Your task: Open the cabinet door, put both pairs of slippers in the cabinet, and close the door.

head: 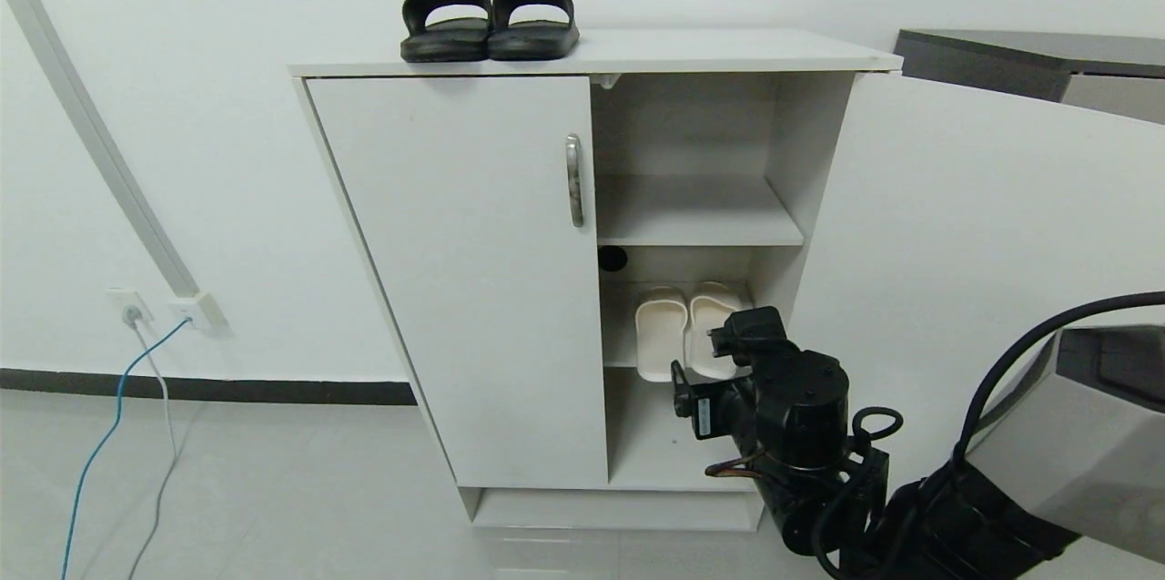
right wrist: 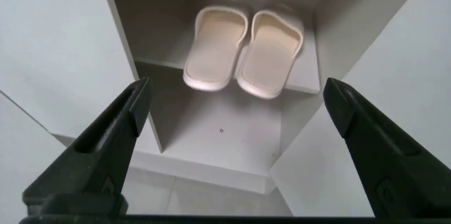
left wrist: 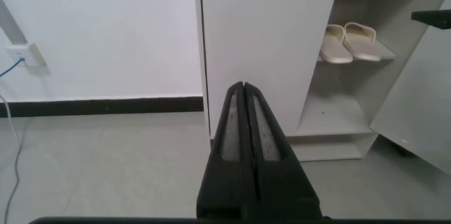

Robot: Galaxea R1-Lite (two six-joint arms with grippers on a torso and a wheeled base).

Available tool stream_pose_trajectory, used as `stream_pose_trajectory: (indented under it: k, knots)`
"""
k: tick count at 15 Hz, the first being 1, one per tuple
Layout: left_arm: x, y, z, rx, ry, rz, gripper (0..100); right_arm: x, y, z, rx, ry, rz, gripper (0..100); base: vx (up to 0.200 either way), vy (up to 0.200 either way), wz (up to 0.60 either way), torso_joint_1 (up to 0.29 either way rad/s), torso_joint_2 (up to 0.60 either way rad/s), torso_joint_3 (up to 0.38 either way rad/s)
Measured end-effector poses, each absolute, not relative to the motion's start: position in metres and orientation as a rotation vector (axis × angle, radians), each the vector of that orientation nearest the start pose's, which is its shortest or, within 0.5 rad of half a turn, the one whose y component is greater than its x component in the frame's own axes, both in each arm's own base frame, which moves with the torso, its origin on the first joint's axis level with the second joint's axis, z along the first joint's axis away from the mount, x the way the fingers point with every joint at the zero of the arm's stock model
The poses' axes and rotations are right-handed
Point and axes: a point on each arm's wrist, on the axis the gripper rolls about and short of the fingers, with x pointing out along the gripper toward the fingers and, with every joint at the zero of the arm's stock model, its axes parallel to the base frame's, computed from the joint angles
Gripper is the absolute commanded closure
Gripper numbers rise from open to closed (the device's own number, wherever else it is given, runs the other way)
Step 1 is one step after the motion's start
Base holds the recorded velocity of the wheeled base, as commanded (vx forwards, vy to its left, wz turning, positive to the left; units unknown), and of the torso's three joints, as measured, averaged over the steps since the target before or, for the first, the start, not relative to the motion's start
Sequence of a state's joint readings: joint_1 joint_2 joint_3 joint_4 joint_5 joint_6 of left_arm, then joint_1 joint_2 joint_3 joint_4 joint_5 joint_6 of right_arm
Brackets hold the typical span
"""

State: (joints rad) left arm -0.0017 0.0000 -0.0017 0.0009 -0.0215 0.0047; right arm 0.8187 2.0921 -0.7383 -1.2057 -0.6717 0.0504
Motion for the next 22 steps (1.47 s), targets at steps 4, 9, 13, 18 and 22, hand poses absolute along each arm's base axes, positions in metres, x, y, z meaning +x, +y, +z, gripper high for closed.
stream_pose_trajectory:
  k: [4,9,13,18,22]
  knots:
    - [-0.0229,-0.0004,0.076,0.005,-0.002,-0.023,100,0.2533,0.2493,0.0938,-0.048,0.11,0.143,0,0.0,0.15,0.0,0.0,0.01,0.033]
    - [-0.023,-0.0004,0.076,0.003,-0.002,-0.023,100,0.2532,0.2479,0.0942,-0.048,0.111,0.14,0,0.0,0.2,0.0,0.007,0.0,0.007]
    - [-0.0229,-0.0004,0.0758,0.002,-0.001,-0.023,100,0.2523,0.2478,0.0935,-0.051,0.114,0.142,0,0.0,0.2,0.0,0.005,0.0,0.004]
    - [-0.0228,-0.0004,0.0759,-0.002,0.0,-0.021,100,0.2508,0.2477,0.0926,-0.057,0.115,0.146,0,0.0,0.2,0.0,0.001,0.0,0.0]
    - [-0.0228,-0.0004,0.076,-0.003,0.0,-0.021,100,0.2495,0.2458,0.0927,-0.049,0.099,0.145,0,0.0,0.05,0.0,0.002,0.0,0.001]
